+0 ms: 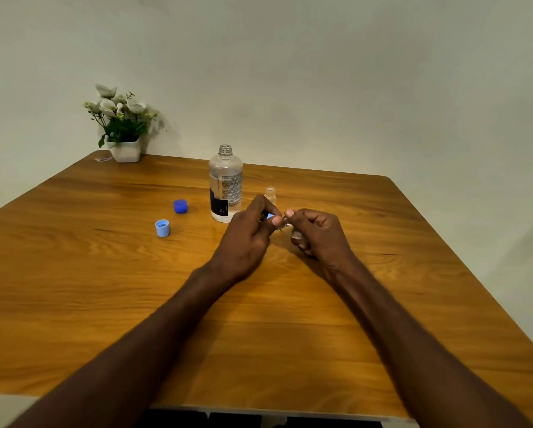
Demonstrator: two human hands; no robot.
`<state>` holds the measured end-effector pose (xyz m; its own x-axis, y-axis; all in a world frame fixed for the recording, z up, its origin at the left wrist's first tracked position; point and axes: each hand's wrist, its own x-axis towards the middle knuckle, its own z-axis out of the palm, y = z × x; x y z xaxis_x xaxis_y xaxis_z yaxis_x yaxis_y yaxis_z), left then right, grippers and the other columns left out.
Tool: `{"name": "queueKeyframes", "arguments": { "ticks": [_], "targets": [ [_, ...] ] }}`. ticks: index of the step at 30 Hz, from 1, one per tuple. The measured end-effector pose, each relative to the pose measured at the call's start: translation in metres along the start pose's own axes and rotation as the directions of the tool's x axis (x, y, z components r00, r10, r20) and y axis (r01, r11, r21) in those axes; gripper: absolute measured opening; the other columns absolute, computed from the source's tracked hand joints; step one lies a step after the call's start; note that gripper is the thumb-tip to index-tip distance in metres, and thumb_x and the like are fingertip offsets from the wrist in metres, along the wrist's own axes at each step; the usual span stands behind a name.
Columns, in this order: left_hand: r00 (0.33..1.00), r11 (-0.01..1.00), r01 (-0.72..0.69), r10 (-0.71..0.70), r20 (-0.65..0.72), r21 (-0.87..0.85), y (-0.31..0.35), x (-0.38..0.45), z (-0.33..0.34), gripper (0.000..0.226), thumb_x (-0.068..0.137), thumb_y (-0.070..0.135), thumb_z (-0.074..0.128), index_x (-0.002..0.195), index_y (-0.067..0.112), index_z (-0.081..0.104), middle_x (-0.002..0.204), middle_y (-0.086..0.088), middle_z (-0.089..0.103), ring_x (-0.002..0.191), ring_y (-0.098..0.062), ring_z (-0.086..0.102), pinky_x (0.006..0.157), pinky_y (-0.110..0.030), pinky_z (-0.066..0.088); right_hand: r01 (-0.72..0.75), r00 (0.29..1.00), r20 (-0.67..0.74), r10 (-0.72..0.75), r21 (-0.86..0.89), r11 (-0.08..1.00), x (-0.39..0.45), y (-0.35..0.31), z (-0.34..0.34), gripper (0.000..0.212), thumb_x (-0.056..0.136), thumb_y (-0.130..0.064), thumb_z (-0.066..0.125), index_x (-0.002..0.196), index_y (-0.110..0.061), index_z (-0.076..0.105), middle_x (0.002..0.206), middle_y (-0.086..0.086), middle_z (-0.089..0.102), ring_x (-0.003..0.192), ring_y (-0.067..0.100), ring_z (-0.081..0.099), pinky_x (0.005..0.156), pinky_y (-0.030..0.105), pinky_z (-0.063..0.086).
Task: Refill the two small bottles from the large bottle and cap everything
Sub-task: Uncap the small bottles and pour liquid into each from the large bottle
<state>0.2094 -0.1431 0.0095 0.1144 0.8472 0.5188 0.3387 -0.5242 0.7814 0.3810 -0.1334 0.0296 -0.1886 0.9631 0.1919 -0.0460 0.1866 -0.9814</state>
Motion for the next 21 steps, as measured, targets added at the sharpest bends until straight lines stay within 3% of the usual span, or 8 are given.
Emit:
{"name": "queueKeyframes", "arguments": {
  "ticks": [5,9,12,15,18,21],
  "targets": [
    [1.000,1.000,-0.001,0.001,-0.008,0.008,-0.004,0.001,0.000,0.009,0.109,0.024,0.056,0.105,0.016,0.055,0.068,0.010,0.056,0.057,-0.006,0.048,0.056,-0.033,0.038,0.057,0.998,0.009,-0.057,-0.037,0.998,0.001,0.002,-0.002,0.027,0.099,-0.019,0.068,0.100,0.007,0.070,0.064,0.008,0.049,0.051,0.008,0.040,0.047,0.019,0.034],
    [0.997,0.998,0.063,-0.064,-0.043,-0.020,-0.009,0.004,-0.001,0.010,0.110,0.027,0.053,0.103,0.020,0.053,0.066,0.017,0.057,0.055,-0.006,0.049,0.056,-0.034,0.036,0.080,0.993,0.090,-0.077,-0.035,0.996,-0.003,-0.001,-0.002,0.027,0.097,-0.007,0.069,0.119,0.007,0.063,0.090,-0.003,0.067,0.066,0.001,0.060,0.054,0.014,0.045],
    [0.998,0.999,0.036,-0.037,-0.056,-0.017,-0.006,0.003,-0.001,0.007,0.109,0.024,0.053,0.103,0.020,0.053,0.066,0.015,0.056,0.054,-0.007,0.047,0.053,-0.035,0.037,-0.014,0.993,0.116,0.021,-0.062,0.998,-0.001,0.000,-0.002,0.037,0.101,-0.036,0.063,0.119,-0.004,0.062,0.073,-0.001,0.060,0.057,0.015,0.047,0.045,0.026,0.033],
    [0.998,1.000,0.014,-0.015,-0.063,-0.025,0.001,0.002,-0.001,0.007,0.110,0.018,0.053,0.106,0.012,0.053,0.064,0.002,0.057,0.053,-0.020,0.052,0.051,-0.039,0.043,-0.103,0.989,0.105,0.103,0.000,0.995,0.005,0.003,-0.003,0.057,0.100,-0.057,0.051,0.118,-0.003,0.060,0.066,0.007,0.053,0.051,0.017,0.042,0.047,0.027,0.029],
    [0.998,1.000,-0.006,0.004,-0.067,-0.024,0.004,0.001,-0.001,0.009,0.110,0.016,0.054,0.108,0.007,0.054,0.063,-0.009,0.062,0.054,-0.025,0.059,0.054,-0.035,0.049,-0.106,0.991,0.086,0.102,0.036,0.994,0.007,0.005,-0.004,0.038,0.106,-0.042,0.052,0.104,-0.006,0.063,0.062,0.009,0.051,0.047,0.019,0.040,0.050,0.029,0.027],
    [0.997,1.000,0.002,-0.004,-0.072,-0.030,0.004,0.002,-0.001,0.008,0.109,0.014,0.054,0.108,0.007,0.055,0.065,-0.012,0.065,0.056,-0.025,0.062,0.055,-0.027,0.048,-0.073,0.995,0.071,0.072,0.014,0.997,0.008,0.008,-0.009,0.020,0.101,-0.025,0.064,0.107,-0.005,0.065,0.076,0.010,0.059,0.057,0.018,0.050,0.048,0.027,0.030]
  ]
}}
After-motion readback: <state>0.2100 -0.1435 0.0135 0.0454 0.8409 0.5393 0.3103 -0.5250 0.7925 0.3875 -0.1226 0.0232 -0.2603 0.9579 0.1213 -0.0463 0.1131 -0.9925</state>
